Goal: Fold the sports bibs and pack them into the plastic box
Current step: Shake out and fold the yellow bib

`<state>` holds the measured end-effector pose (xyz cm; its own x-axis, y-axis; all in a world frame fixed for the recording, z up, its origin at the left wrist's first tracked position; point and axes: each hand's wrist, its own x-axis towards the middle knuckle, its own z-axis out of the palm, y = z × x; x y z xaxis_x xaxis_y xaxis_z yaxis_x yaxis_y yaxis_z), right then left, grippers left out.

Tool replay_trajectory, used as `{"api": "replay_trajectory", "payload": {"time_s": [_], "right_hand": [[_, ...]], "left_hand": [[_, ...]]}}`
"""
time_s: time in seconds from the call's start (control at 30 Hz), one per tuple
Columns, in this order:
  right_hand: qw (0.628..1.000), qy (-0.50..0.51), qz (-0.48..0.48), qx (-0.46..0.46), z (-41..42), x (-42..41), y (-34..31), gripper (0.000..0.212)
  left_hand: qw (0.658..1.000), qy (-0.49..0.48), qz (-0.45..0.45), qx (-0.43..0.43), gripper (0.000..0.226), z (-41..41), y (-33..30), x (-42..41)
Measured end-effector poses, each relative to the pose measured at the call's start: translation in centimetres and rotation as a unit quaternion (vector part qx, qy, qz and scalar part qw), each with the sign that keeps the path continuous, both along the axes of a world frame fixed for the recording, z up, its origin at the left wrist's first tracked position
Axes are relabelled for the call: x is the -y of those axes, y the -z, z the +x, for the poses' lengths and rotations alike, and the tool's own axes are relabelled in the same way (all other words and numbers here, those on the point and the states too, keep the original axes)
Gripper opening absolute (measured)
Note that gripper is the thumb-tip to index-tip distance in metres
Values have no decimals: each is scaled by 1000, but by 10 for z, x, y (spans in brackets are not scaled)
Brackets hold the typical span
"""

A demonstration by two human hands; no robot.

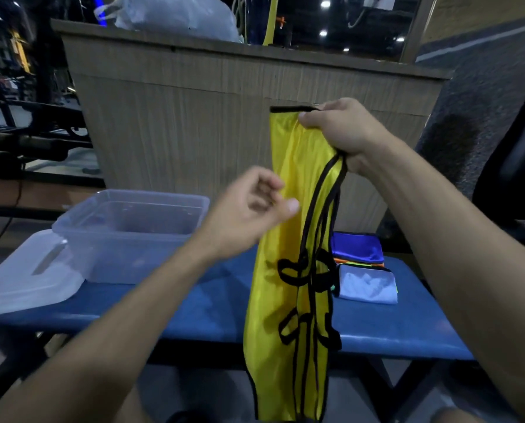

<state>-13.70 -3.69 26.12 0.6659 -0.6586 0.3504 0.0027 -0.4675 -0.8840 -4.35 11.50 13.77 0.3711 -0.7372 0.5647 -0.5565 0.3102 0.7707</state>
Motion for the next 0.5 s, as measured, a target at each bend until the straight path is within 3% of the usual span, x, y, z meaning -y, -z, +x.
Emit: {"api": "replay_trajectory", "payload": {"time_s": [0.07, 0.13, 0.27, 0.37, 0.5], "right_hand": [[999, 14, 22, 31, -4, -5, -7, 4], [998, 20, 36, 52, -7, -7, -12, 14], [997, 20, 48, 65, -12, -12, -11, 25], [992, 20, 71, 104, -18, -17, -11, 24], [983, 22, 91, 161, -25, -24, -21, 22]], "left_hand": [[996, 36, 81, -29, 62, -16, 25, -3], [992, 24, 124, -23, 68, -34, 44, -2], [992, -64, 85, -73, 47, -57, 55, 4], [988, -131, 59, -54, 34, -53, 58, 5], [984, -127, 58, -107, 38, -42, 74, -1]]}}
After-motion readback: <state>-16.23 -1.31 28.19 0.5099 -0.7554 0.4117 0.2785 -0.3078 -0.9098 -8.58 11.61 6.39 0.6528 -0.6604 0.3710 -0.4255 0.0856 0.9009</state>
